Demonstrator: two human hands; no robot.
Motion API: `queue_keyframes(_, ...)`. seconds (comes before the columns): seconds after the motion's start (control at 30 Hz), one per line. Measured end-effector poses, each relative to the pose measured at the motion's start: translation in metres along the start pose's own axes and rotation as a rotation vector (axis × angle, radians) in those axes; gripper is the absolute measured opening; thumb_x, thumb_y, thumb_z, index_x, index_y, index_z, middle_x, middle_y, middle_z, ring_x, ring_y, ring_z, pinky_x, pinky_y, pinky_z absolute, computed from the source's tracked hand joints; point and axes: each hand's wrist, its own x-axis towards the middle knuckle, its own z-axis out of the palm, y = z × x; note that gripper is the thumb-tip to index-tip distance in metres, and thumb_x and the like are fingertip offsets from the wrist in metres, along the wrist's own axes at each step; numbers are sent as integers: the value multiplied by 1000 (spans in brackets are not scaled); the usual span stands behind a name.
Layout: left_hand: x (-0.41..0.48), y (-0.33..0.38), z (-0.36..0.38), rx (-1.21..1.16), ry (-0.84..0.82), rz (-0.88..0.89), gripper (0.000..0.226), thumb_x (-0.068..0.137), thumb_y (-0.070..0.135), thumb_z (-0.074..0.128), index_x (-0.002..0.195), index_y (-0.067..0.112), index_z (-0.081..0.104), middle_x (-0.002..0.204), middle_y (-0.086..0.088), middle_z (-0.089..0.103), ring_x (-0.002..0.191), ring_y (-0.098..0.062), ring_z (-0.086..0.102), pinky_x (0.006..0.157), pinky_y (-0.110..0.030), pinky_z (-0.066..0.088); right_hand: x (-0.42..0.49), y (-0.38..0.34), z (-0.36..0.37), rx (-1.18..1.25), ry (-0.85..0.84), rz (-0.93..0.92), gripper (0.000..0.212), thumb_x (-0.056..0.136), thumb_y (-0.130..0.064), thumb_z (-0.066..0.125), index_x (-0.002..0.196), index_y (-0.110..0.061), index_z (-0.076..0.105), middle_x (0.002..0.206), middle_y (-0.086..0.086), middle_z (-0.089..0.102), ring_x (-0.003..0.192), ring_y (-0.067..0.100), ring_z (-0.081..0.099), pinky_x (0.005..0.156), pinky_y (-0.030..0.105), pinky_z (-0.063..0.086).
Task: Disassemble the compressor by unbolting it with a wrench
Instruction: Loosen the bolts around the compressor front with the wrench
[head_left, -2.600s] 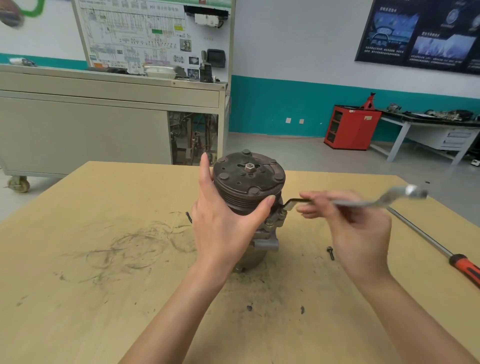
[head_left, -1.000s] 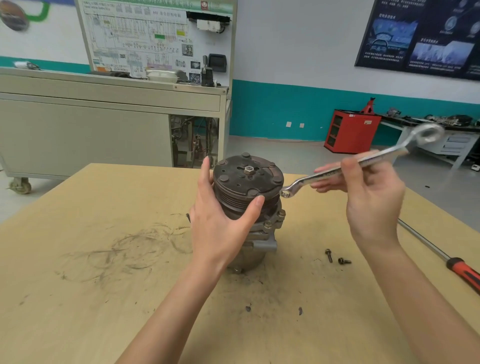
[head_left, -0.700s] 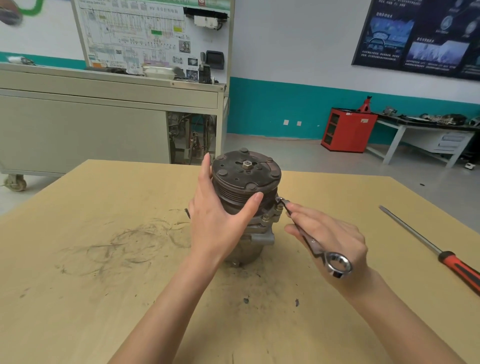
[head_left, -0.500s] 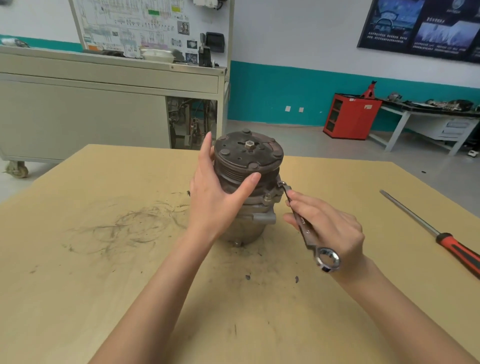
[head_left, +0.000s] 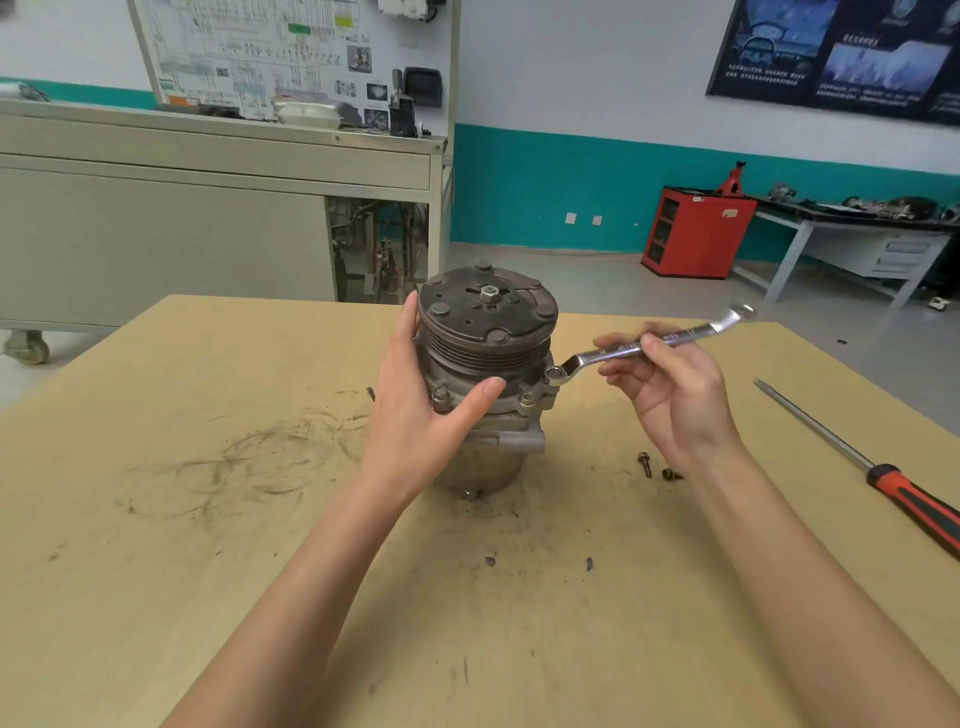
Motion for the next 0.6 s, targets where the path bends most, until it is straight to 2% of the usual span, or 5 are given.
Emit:
queue_keyframes(0.13,0,0,2,-22,18,-1,102,74,56,66,155,23,12,157,5,28,143,-10,29,117,-44,29,47,-2,-15,62,-245,258,1,87,-7,50,88,-7,50,81,10,70,64,16,64,62,23,53)
queue_keyframes(0.27,0,0,3,-35,28,10,106,70,66,61,154,22,13,155,4,30,142,-11,31,116,-45,31,85,6,-4,29,-383,473,17,83,-10,58,98,-5,53,82,7,68,71,13,65,66,22,54)
queue_keyframes(0.47,-1,-2,3,-56,14,10,106,69,66,62,154,24,14,155,5,30,141,-11,32,115,-45,33,101,14,12,-134,-365,546,35,84,-12,59,116,4,61,107,14,63,86,21,55,72,23,48)
queue_keyframes(0.53,-1,-2,3,-61,10,8,106,69,67,62,154,25,13,155,6,30,141,-10,32,115,-45,33,95,12,13,-126,-318,519,32,90,-9,54,119,4,58,101,13,66,83,19,64,68,23,54)
queue_keyframes(0.6,-1,-3,3,-64,4,6,106,69,67,62,154,25,13,155,6,30,141,-10,32,115,-45,33,86,2,15,-113,-245,454,17,94,-4,49,107,-1,58,86,10,68,70,15,67,61,21,54)
